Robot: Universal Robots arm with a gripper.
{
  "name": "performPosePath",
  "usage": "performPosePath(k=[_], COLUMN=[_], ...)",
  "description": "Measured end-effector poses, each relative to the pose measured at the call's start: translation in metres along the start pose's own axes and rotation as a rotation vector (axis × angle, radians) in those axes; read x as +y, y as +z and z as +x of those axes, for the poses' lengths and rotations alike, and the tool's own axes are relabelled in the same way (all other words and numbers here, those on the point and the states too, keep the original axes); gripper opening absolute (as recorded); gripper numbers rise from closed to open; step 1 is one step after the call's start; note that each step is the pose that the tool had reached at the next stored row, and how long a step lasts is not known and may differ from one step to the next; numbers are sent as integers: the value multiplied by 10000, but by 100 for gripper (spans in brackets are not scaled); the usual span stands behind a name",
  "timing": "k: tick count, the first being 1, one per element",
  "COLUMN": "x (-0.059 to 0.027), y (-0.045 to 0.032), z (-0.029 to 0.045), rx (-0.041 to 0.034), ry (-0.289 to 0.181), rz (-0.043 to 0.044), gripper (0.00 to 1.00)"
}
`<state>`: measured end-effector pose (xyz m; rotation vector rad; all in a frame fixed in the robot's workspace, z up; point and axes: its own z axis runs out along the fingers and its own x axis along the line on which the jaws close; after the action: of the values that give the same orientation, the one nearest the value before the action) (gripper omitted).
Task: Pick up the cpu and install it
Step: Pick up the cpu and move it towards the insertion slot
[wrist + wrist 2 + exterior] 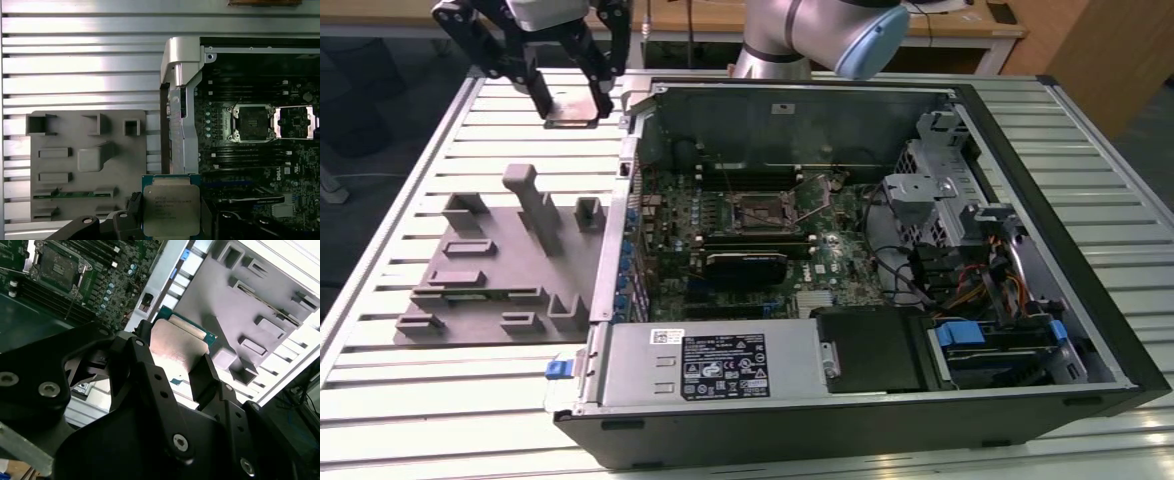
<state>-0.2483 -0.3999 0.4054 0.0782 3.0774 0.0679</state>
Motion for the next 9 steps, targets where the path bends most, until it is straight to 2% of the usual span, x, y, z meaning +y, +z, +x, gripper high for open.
performPosePath(k=[9], x=[7], y=[8], z=[-123], rx=[1], ry=[1], rz=[0], gripper=[55])
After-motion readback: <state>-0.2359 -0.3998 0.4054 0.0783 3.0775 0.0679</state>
